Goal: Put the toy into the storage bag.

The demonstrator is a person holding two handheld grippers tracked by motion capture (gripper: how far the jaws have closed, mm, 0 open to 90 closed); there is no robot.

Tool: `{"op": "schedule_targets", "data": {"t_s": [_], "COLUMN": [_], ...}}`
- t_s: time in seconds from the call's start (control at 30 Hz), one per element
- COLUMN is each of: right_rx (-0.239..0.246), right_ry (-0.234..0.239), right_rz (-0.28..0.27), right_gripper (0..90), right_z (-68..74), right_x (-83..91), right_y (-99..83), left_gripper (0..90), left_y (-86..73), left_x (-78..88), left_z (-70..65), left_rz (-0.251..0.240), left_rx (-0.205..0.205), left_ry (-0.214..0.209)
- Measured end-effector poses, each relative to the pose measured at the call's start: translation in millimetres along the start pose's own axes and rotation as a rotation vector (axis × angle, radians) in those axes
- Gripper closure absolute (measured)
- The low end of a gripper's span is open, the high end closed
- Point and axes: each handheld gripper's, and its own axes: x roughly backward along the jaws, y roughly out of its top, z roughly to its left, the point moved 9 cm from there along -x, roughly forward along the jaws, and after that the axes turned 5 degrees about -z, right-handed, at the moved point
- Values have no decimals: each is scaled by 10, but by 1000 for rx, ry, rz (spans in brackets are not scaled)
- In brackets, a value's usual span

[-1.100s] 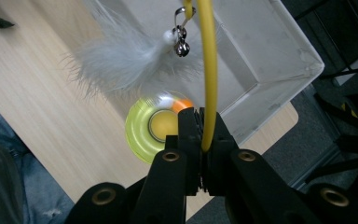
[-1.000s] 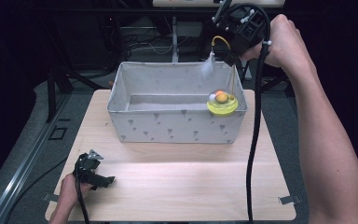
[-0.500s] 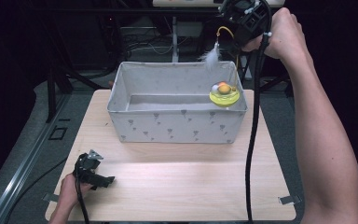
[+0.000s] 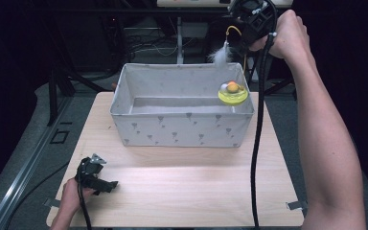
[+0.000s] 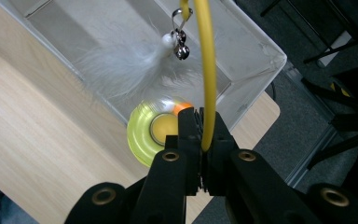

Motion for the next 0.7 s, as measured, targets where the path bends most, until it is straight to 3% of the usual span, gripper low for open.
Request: {"op": "schedule_targets", "data": {"t_s": [0.37, 0.7], "right_rx": [-12, -23], "right_ry": [-10, -3], "right_rz": [3, 12], "right_gripper": [884, 884], "right_z": [-48, -53], "right_x": [-203, -507], "right_y": [33, 22], "left_gripper": [1, 1], "left_y": [-1, 1], "left_x": [2, 3], "left_z": [-3, -4], "left_rz": [1, 2], "left_rx": [-1, -4], "left_ry": [-2, -2]}}
